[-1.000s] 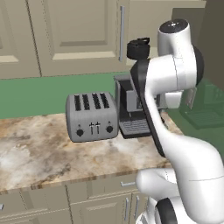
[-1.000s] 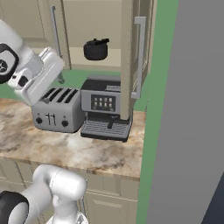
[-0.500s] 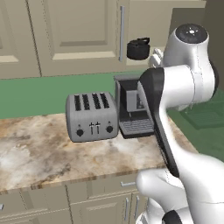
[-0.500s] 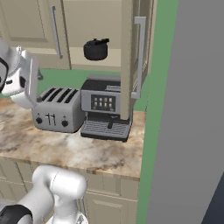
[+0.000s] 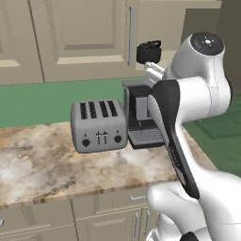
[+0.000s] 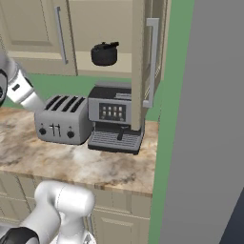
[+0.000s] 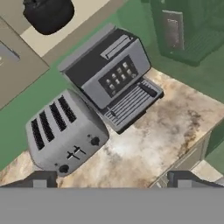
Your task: Open the cabinet, pick the kettle from the cabinet, and place it in the sink.
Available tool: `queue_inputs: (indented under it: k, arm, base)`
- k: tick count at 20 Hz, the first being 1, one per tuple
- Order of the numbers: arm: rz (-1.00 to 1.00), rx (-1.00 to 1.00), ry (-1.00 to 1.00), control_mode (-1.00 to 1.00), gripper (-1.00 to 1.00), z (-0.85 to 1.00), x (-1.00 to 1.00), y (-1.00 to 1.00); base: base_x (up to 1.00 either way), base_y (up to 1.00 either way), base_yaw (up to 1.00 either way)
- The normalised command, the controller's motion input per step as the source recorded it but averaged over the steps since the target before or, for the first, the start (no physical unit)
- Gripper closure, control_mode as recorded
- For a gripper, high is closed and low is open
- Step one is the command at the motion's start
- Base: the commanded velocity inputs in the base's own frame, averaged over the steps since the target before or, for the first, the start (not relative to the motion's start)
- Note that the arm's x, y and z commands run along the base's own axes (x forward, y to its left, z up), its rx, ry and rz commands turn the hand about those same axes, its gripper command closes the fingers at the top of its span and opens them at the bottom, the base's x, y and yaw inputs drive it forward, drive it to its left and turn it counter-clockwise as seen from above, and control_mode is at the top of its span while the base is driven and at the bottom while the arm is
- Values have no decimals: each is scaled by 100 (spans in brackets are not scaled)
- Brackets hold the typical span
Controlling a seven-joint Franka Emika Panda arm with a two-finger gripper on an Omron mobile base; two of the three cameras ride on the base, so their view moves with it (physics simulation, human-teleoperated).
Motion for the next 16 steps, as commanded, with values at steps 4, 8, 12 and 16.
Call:
queue_inputs:
  k: [4, 8, 12, 16]
  arm:
    - [33, -28, 0, -100, -100, 1, 22, 27]
    - [23, -18, 0, -100, -100, 5, 35, 17]
    - [21, -9, -1, -100, -100, 11, 38, 2]
    - [18, -13, -6, -100, -100, 15, 29, 0]
  base:
    - [0, 0, 0]
    - [0, 0, 0]
    - [0, 0, 0]
    - [0, 0, 0]
